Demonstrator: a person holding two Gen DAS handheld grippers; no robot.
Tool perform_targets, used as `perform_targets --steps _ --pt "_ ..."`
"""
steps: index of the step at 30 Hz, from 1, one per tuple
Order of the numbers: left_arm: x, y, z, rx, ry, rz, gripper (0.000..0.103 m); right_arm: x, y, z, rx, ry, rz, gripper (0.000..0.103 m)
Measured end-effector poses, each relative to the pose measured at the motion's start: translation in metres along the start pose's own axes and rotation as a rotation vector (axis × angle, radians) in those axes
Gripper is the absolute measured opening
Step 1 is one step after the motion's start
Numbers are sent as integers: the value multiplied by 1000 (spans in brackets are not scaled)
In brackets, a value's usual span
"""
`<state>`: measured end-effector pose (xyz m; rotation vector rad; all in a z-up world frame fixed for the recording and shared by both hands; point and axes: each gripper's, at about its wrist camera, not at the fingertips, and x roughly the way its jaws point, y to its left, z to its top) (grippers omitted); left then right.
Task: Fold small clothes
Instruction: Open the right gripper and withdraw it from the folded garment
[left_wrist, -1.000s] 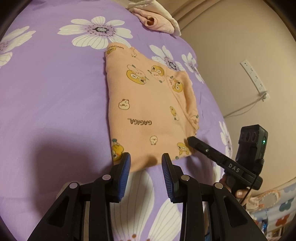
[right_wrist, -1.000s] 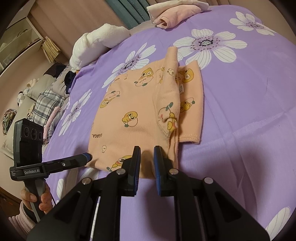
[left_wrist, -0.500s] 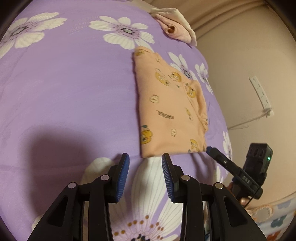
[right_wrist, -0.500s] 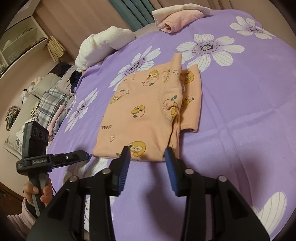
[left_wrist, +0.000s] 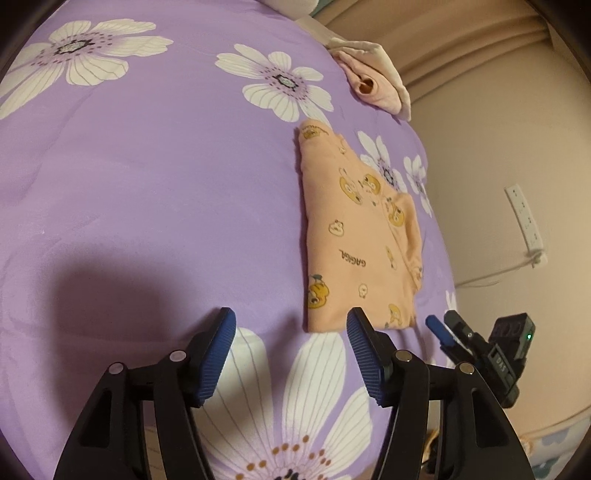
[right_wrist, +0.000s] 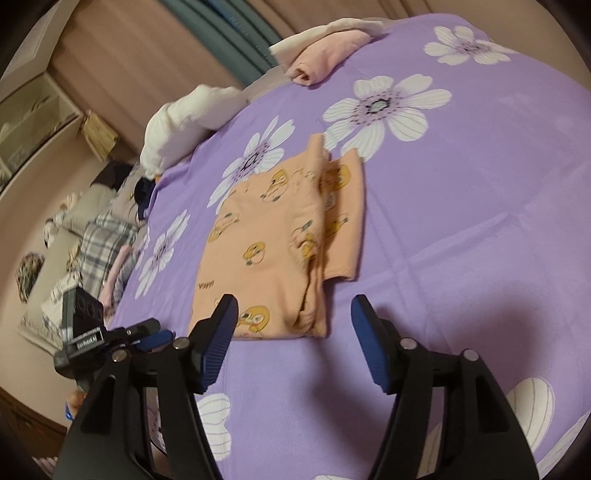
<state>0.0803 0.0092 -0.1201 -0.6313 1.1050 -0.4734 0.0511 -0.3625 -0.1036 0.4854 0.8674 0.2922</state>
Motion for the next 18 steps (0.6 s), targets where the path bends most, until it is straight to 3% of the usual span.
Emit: perform_targets --steps 6,18 --pt "4 2 7 -8 -6 -12 61 1 -14 7 74 -3 1 74" --pt "17 1 21 -14 -2 -25 61 14 -27 23 119 20 14 75"
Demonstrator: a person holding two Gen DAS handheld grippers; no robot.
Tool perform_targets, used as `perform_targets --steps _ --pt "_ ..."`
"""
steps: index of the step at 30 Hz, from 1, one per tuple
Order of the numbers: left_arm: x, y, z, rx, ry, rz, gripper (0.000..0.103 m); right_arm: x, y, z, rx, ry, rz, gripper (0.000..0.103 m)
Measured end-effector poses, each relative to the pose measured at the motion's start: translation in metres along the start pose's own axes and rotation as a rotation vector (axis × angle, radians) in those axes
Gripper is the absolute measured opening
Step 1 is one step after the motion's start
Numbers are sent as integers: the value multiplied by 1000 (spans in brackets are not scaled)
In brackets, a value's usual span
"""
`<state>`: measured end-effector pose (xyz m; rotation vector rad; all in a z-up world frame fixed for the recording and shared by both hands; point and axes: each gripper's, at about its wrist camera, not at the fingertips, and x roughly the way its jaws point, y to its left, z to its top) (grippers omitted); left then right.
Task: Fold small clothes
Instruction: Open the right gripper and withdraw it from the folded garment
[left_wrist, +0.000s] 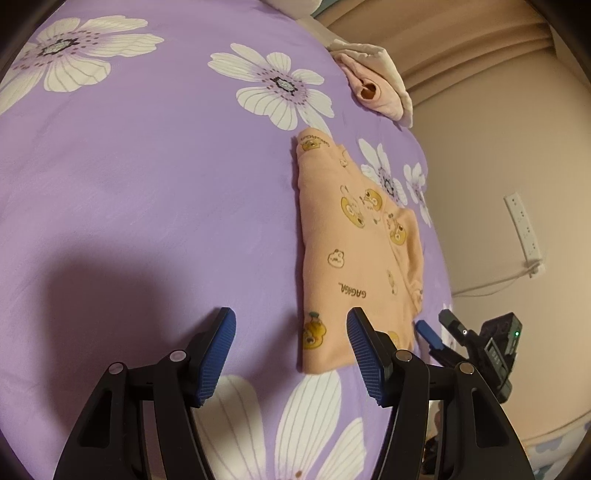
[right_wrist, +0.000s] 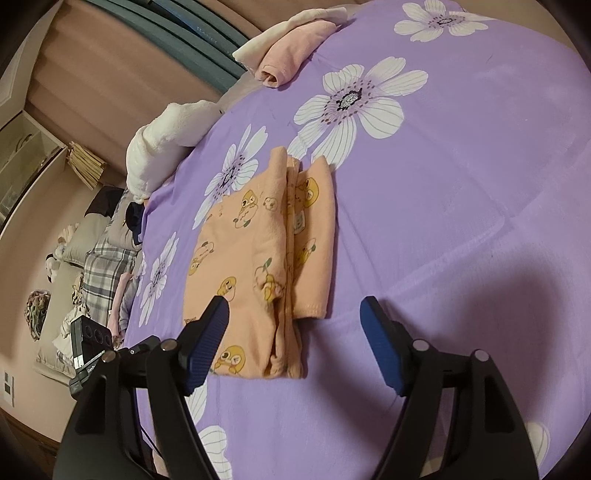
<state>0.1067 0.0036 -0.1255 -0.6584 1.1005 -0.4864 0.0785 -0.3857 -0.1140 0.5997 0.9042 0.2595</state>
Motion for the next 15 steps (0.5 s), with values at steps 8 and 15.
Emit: perform_targets --steps 8,15 --pt "13 -6 9 3 1 -12 61 7 -8 9 1 24 -8 75" --pt "21 -11 13 7 4 -19 61 11 -15 17 2 46 -8 76"
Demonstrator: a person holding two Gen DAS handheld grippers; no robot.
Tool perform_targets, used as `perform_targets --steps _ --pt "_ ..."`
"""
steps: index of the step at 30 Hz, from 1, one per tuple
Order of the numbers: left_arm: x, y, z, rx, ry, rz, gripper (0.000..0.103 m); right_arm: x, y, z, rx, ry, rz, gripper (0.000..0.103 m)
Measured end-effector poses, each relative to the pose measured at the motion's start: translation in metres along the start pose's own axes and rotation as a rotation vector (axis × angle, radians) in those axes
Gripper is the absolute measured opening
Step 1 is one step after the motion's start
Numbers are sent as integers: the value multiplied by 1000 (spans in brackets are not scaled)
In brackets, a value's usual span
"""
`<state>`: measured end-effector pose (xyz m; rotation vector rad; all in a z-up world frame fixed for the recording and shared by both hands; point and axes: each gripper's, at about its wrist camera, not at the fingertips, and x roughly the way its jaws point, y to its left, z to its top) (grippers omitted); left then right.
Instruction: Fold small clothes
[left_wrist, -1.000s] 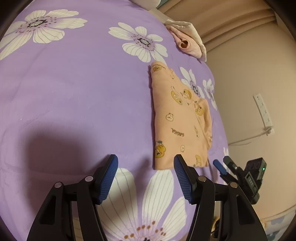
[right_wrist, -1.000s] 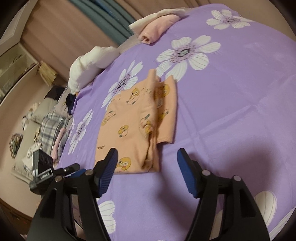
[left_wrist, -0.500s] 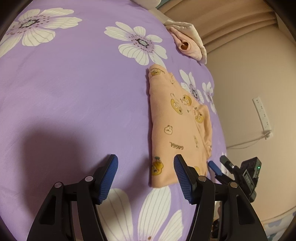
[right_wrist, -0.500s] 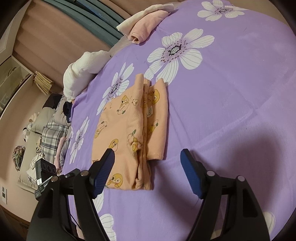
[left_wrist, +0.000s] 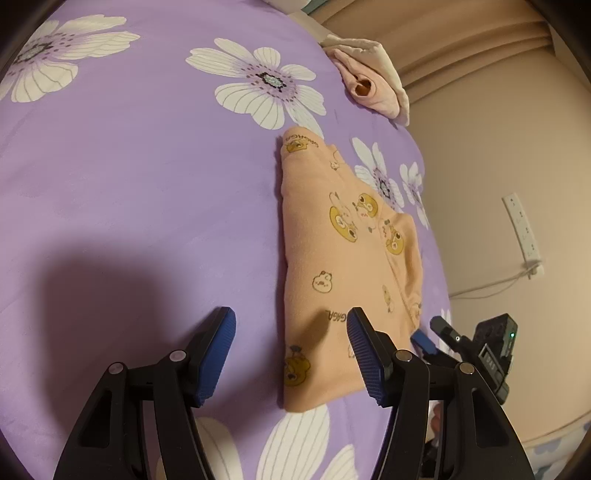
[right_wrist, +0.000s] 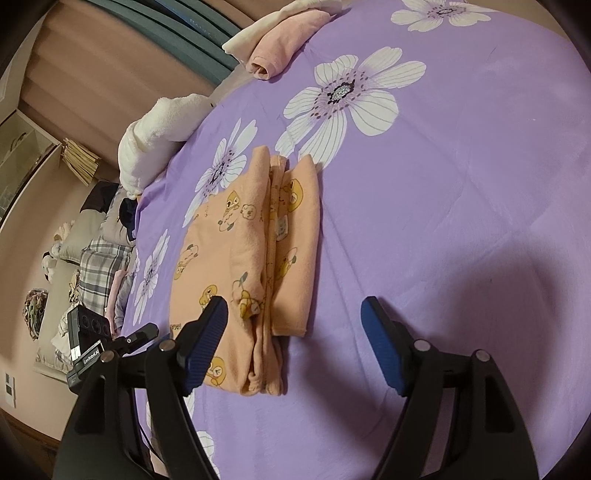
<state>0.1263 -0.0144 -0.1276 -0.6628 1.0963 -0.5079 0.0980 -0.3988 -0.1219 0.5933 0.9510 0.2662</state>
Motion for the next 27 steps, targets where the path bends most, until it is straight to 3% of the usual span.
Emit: perform_targets --steps 27 --pt "20 -9 10 1 28 -41 61 10 -8 18 -3 28 12 79"
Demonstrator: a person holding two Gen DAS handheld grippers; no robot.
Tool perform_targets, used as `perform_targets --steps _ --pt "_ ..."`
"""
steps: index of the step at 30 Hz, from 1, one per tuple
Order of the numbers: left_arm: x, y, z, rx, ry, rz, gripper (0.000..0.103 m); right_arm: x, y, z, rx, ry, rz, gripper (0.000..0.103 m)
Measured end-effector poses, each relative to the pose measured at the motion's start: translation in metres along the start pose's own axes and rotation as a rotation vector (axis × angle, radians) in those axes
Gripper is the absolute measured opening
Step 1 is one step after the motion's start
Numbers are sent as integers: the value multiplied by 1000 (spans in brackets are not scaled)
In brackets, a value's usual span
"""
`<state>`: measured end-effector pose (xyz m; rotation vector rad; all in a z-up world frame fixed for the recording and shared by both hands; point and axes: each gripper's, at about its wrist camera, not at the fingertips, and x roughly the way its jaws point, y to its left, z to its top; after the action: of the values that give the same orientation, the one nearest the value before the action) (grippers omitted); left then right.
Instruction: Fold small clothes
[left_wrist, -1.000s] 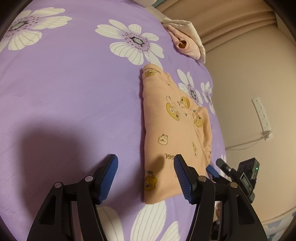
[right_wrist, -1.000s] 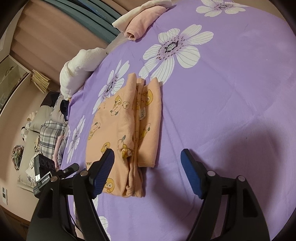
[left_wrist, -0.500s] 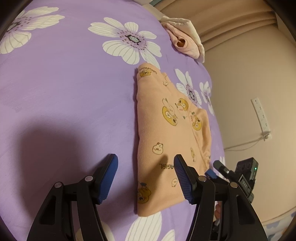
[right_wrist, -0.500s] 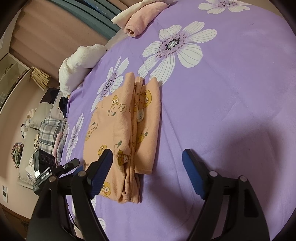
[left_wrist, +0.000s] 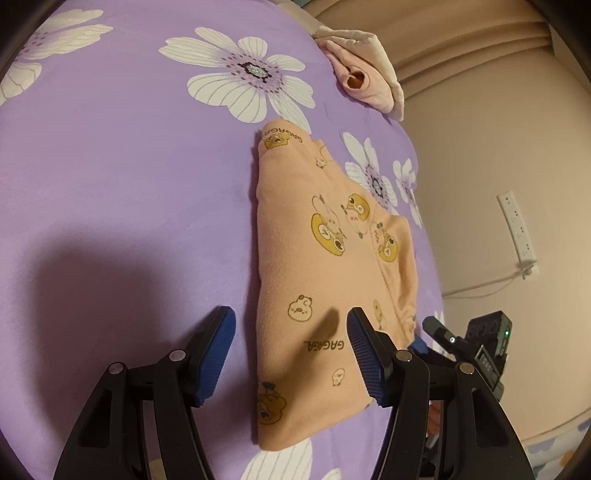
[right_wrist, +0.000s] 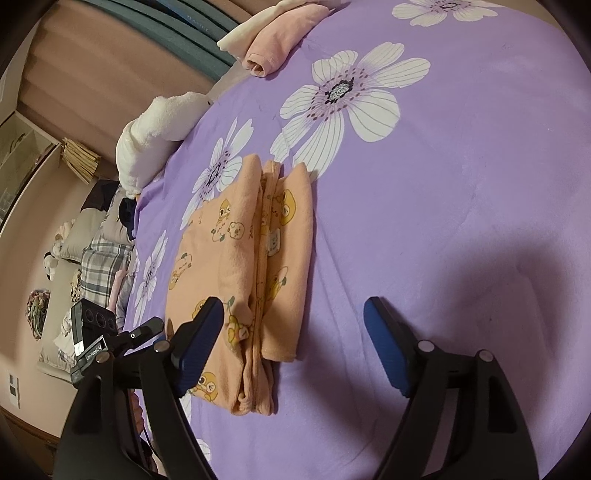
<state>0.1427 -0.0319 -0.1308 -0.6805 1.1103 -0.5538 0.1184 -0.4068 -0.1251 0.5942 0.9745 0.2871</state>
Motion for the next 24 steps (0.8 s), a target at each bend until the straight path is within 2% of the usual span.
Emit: perform_targets --steps 18,20,24 --pt "24 -14 13 32 15 -9 61 36 24 12 -124 63 8 82" --pt "26 -16 14 33 14 -18 66 44 30 15 -146 65 8 77" --pt "31 -18 18 36 13 -22 68 60 36 20 -162 71 7 62"
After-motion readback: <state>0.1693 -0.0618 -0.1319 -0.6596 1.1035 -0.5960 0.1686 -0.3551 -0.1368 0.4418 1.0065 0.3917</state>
